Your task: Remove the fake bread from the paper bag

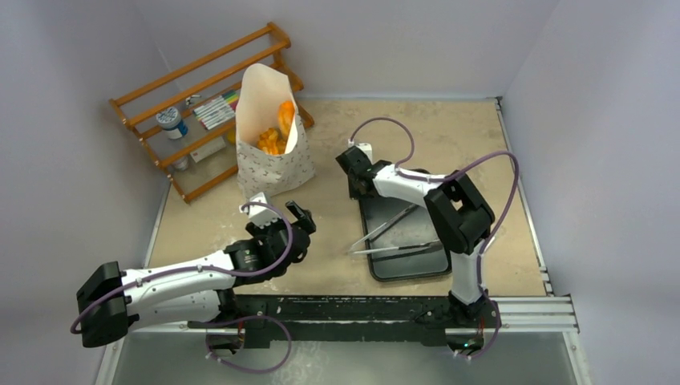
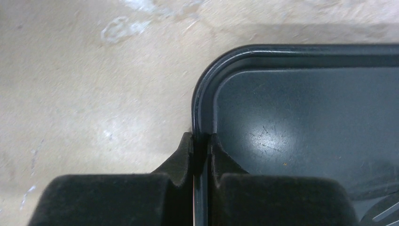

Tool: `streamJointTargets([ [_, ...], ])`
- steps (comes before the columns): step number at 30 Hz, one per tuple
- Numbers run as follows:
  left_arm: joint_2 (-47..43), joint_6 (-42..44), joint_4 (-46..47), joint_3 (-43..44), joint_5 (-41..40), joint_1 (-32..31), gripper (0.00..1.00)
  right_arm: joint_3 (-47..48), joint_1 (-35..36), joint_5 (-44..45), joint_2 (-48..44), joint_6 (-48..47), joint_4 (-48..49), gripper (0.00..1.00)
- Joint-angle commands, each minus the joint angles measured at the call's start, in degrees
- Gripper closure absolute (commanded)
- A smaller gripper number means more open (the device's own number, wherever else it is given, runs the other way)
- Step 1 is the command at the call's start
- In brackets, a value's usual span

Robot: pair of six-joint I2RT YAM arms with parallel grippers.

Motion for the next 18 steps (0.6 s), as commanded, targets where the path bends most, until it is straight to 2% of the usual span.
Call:
streamJointTargets([
  [1, 0.62, -0.17, 0.39, 2.40, -1.53, -0.51, 0.05, 1.76, -2.38, -0.26, 2.50, 1.15, 0.68, 1.00],
  [10, 2.17, -0.42, 0.60, 2.51, -1.12, -0.48, 0.05, 14.57, -9.20, 2.25, 9.46, -8.63, -0.87, 1.00],
  [18, 4.00, 2.21, 1.68, 3.80, -0.31, -0.48, 0.05, 29.56, -15.97, 3.13, 19.05, -25.73, -1.56, 1.00],
])
